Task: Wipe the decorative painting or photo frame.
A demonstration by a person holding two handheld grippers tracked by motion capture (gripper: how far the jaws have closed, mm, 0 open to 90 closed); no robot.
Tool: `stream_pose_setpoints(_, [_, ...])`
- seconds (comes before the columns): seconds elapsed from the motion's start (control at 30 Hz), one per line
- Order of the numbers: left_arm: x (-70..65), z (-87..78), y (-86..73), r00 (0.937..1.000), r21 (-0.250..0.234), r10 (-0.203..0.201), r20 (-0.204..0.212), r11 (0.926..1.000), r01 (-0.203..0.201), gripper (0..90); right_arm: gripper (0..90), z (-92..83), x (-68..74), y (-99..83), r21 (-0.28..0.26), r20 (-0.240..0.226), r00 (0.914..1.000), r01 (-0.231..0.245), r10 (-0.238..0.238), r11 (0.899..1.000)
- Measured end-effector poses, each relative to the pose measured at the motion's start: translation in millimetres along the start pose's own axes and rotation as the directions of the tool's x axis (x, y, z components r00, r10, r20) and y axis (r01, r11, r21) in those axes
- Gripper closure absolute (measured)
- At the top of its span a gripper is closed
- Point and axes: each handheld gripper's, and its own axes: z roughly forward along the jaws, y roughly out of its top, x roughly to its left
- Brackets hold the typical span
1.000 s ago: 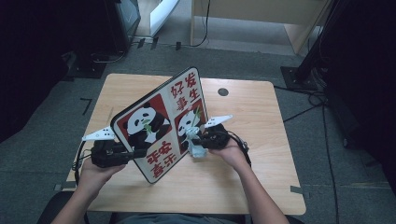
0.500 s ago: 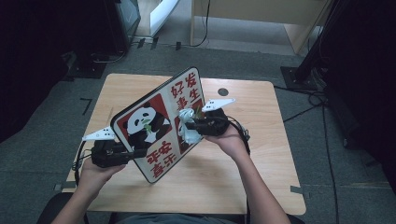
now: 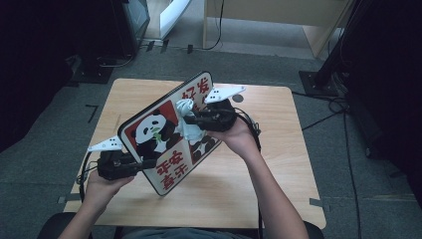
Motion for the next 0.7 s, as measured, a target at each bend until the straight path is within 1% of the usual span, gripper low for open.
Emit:
stream_pose_setpoints(0.2, [-0.7, 0.1, 1.2, 1.0, 0.006, 0.006, -0.007, 1.0, -0.006, 72.2, 77.2, 5.0, 2.0, 18.9, -0.03, -0.029, 0.9995, -0.011, 0.01, 0.999])
stream_pose_setpoints(0.23, [-0.9, 0.0, 1.0, 0.9999, 0.005, 0.007, -0.008, 1.0, -0.007, 72.2, 77.2, 5.0, 2.0, 18.9, -0.03, -0.029, 0.9995, -0.011, 0.01, 0.999])
stream_pose_setpoints(0.3, [-0.8, -0.1, 0.5, 0.9999, 0.004, 0.009, -0.006, 1.0, -0.009, 72.2, 77.1, 8.0, 2.5, 21.3, -0.038, -0.031, 0.9995, 0.001, -0.003, 0.999])
stream_pose_setpoints(0.4, [-1.4, -0.8, -0.2, 0.9999, 0.003, 0.007, -0.013, 1.0, -0.007, 72.5, 77.1, 13.7, 1.6, 22.2, -0.036, -0.028, 0.9996, 0.006, -0.007, 0.999])
stream_pose_setpoints(0.47, [-1.5, -1.4, -0.6, 0.9999, 0.005, 0.008, -0.015, 1.0, -0.008, 72.6, 77.1, 15.9, 0.2, 21.5, -0.045, -0.038, 0.9993, 0.007, -0.008, 0.999])
stream_pose_setpoints(0.6, [-1.7, -1.9, -0.7, 0.9998, 0.007, 0.009, -0.016, 0.9999, -0.009, 72.7, 77.1, 16.8, -0.2, 20.2, -0.051, -0.045, 0.9989, 0.006, -0.008, 0.999])
stream_pose_setpoints(0.7, [-1.5, -1.5, -0.1, 0.9999, 0.004, 0.003, -0.015, 1.0, -0.003, 72.6, 77.1, 17.4, -1.0, 16.5, -0.057, -0.038, 0.9991, 0.014, -0.016, 0.998])
